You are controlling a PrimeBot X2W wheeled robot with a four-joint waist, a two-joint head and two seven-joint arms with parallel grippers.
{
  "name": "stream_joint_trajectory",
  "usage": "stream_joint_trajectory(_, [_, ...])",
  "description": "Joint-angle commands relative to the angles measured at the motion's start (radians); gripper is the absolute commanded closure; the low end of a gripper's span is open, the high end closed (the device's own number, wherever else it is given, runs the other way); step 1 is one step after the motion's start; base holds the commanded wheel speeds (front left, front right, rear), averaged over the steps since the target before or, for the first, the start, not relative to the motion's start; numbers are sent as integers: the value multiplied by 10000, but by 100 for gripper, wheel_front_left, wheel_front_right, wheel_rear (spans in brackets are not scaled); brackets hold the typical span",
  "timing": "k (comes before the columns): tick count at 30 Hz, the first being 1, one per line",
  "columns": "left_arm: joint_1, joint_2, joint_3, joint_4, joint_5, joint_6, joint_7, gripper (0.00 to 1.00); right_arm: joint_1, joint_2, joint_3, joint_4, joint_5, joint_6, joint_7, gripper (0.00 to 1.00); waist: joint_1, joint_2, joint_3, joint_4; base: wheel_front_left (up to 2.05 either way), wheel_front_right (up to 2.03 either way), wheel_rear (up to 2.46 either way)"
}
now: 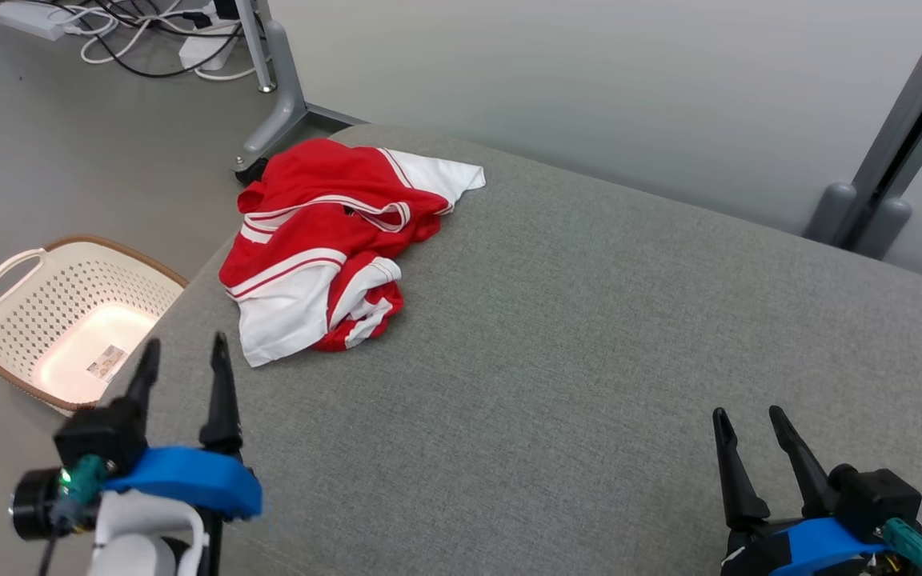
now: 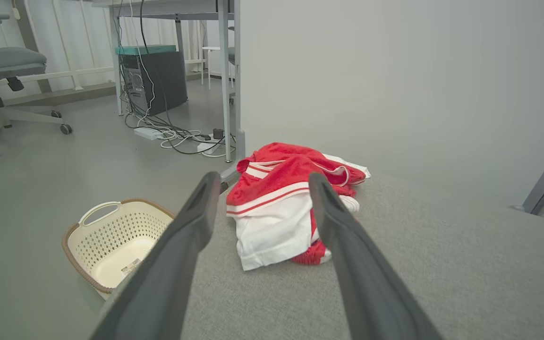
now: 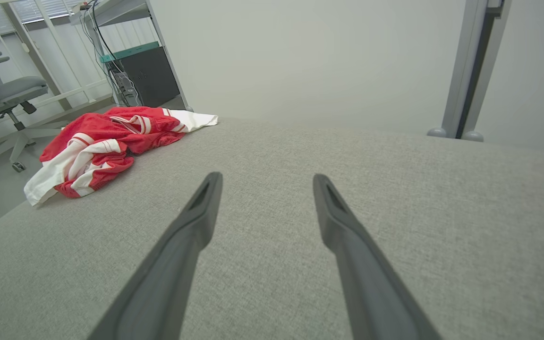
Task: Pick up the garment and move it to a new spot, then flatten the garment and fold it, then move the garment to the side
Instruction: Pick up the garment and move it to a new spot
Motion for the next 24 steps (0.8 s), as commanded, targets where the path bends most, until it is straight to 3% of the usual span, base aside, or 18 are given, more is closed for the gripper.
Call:
stream_joint_trajectory(1, [-455, 168, 166, -228, -207, -84, 325, 0, -95, -54, -22, -134, -140, 3, 59, 0, 0, -1, 151, -55, 0, 0, 0])
stream_joint_trajectory(6, [-1961, 666, 698, -300, -1026, -481, 1604, 0, -243, -53, -135, -516, -391, 4, 287, 0, 0, -1, 699, -272, 0, 0, 0])
stream_joint_trajectory(15, [-4461, 1840, 1460, 1694, -1886, -985, 3138, 0, -723, -51, -19, -1416, -1011, 3, 819, 0, 0, -1, 2014, -1300, 0, 0, 0])
stream_joint_trajectory(24, [-5914, 2881, 1711, 3485, -2020, -915, 4266, 0, -1109, -45, 22, -2449, -1567, 3, 1346, 0, 0, -1, 3667, -2623, 0, 0, 0])
